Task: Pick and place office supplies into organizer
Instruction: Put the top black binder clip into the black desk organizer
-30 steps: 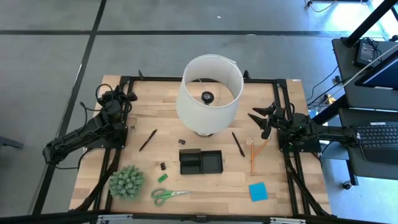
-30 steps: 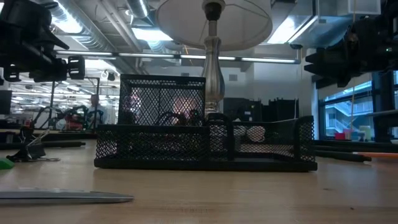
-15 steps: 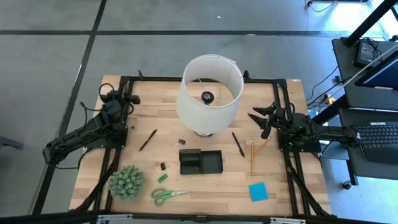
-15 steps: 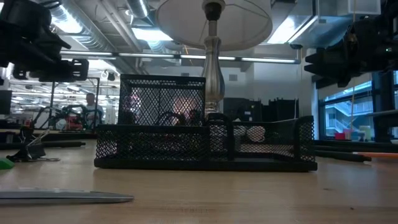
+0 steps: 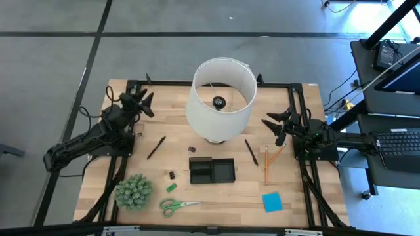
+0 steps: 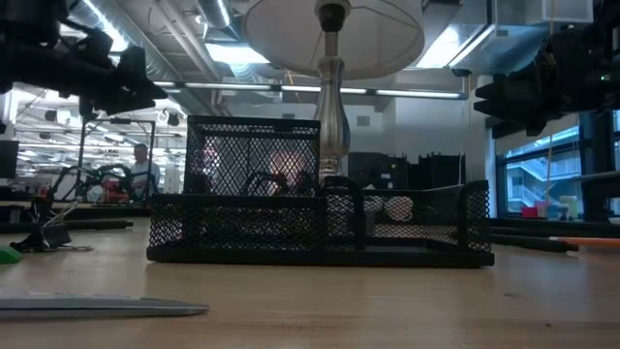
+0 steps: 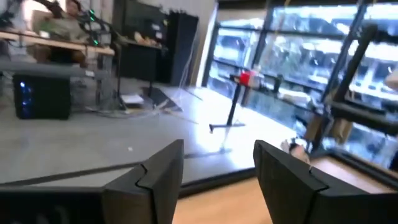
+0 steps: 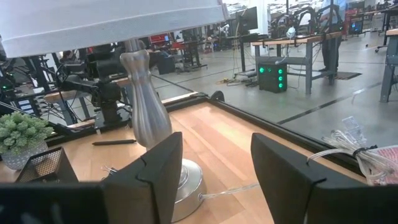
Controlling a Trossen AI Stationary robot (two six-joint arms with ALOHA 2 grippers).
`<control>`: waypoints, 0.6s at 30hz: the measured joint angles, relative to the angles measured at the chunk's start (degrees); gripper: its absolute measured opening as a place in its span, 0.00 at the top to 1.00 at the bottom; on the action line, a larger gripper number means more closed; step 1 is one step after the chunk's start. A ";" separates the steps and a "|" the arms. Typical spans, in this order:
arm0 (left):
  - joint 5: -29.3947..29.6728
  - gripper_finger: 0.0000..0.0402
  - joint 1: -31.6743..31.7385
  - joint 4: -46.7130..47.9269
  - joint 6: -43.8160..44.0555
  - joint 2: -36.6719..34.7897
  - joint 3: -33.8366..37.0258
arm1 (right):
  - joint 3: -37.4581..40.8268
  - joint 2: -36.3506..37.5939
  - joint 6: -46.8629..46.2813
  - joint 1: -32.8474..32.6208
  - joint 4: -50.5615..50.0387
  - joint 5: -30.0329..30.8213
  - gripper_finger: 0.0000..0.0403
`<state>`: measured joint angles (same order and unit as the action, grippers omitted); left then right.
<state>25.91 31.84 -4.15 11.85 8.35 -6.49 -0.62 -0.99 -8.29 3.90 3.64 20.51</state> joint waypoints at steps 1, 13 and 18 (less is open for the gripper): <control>-0.03 0.53 -0.31 1.65 -0.02 1.56 -1.48 | 0.01 0.01 -0.08 0.00 0.00 0.00 0.52; -11.51 0.53 -2.11 41.92 2.58 34.70 -30.86 | 0.00 0.02 -0.17 0.00 0.00 0.00 0.52; -12.13 0.54 -2.23 60.78 1.89 48.46 -41.94 | 0.02 0.00 -0.17 0.00 0.02 0.02 0.52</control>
<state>13.78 29.62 56.63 13.74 56.81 -48.43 -0.60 -0.99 -8.47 3.90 3.66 20.53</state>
